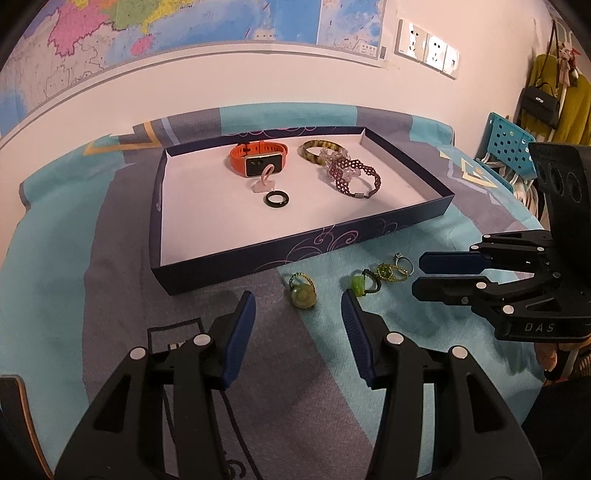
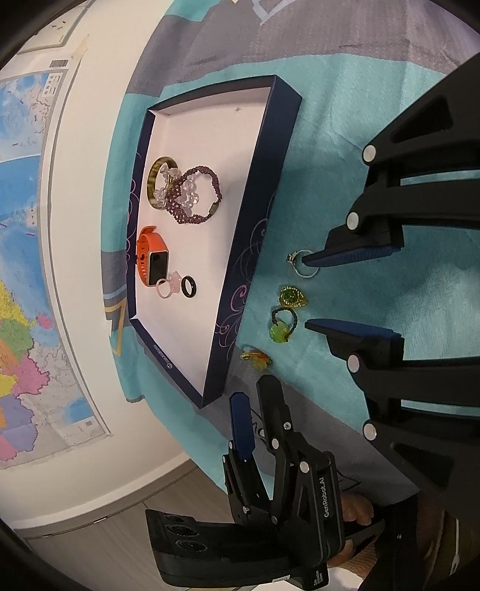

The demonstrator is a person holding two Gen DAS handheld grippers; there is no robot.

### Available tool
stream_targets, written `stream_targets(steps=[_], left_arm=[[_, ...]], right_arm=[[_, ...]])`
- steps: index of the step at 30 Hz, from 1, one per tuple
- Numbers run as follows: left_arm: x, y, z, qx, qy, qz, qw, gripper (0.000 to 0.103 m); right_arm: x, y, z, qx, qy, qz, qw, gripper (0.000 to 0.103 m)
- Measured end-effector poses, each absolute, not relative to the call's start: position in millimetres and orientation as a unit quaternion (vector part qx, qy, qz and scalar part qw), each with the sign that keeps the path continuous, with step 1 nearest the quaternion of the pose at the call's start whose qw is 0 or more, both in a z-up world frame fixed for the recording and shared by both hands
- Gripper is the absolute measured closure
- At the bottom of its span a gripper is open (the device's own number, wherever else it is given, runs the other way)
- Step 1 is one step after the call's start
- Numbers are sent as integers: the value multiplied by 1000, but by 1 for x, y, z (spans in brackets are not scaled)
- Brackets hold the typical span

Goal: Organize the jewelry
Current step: 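Move both grippers back to the rings lying beside the box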

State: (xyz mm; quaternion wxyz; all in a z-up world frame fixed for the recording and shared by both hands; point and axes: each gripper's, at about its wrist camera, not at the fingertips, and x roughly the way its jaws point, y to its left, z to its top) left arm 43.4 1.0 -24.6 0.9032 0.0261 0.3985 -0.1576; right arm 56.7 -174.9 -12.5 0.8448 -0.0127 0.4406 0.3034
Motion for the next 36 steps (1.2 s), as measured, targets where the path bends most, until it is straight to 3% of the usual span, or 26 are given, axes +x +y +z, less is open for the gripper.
stream_targets(steps=[36], left_arm=[[46, -13, -27, 33, 402, -177, 898, 55]], right_arm=[[59, -162, -8, -34, 433, 308, 846, 77]])
